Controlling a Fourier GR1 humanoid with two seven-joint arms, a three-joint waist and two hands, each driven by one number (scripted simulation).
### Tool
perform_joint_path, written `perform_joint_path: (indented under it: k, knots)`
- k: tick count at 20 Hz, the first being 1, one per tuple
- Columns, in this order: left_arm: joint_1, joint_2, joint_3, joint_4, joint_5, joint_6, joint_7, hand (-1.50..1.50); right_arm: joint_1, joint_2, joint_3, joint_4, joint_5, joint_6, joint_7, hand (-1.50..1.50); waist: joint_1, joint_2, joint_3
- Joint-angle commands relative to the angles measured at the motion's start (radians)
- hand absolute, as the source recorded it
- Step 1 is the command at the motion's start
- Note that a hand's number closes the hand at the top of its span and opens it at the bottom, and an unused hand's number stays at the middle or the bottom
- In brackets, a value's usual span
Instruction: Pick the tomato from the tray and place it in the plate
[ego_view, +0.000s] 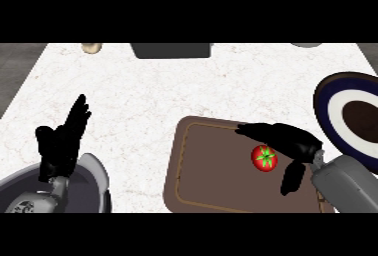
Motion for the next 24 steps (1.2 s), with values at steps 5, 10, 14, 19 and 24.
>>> perform_joint_path:
  k: [5, 10, 14, 19, 24]
  knots:
    - [0.066, -0.048, -0.020, 0.084, 0.005, -0.021, -0.004, 0.00, 0.002, 0.015, 0.004, 0.001, 0.075, -0.053, -0.088, 1.50, -0.005, 0.013, -0.024]
    - [0.056, -0.090, -0.045, 0.091, -0.022, 0.010, 0.009, 0.00, 0.017, -0.001, -0.009, 0.046, 0.135, -0.137, -0.166, 1.50, -0.009, 0.015, -0.023]
    - [0.064, -0.032, 0.003, 0.063, 0.021, -0.051, 0.009, 0.00, 0.010, 0.007, -0.097, 0.027, 0.135, -0.216, -0.128, 1.50, -0.008, 0.013, -0.024]
    - [0.079, -0.050, 0.001, 0.050, 0.002, -0.015, 0.002, 0.00, 0.104, -0.010, -0.165, -0.020, 0.242, -0.441, -0.019, 1.50, -0.036, 0.007, -0.024]
    - [0.079, -0.041, 0.018, 0.052, 0.002, -0.012, 0.019, 0.00, 0.233, -0.090, -0.263, -0.173, 0.263, -0.587, -0.006, 1.50, -0.064, 0.002, -0.025]
